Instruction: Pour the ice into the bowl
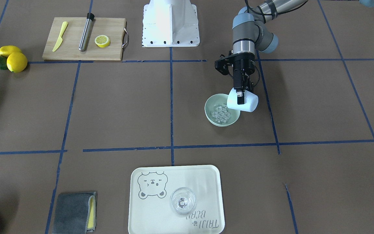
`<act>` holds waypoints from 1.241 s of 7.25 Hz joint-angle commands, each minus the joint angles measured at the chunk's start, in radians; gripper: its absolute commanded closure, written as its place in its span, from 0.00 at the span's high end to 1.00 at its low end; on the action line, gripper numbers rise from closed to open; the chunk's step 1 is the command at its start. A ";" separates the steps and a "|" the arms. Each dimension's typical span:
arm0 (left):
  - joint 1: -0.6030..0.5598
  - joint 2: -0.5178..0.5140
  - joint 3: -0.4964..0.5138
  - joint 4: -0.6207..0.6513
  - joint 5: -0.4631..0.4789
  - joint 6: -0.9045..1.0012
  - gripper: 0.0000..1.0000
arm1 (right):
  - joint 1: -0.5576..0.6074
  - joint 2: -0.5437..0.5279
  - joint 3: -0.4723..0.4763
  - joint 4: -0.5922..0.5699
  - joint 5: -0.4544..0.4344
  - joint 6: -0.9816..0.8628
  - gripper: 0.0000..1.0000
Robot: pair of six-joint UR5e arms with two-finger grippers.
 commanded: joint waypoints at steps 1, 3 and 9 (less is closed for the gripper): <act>0.000 0.002 -0.007 -0.121 -0.002 -0.099 0.00 | 0.000 0.002 0.000 0.000 0.000 0.000 1.00; 0.000 0.003 -0.007 -0.223 -0.072 -0.387 0.00 | -0.001 0.002 0.000 0.000 0.002 0.000 1.00; 0.061 0.000 -0.010 -0.406 -0.071 -1.489 0.00 | 0.000 0.002 0.003 0.002 0.000 0.000 1.00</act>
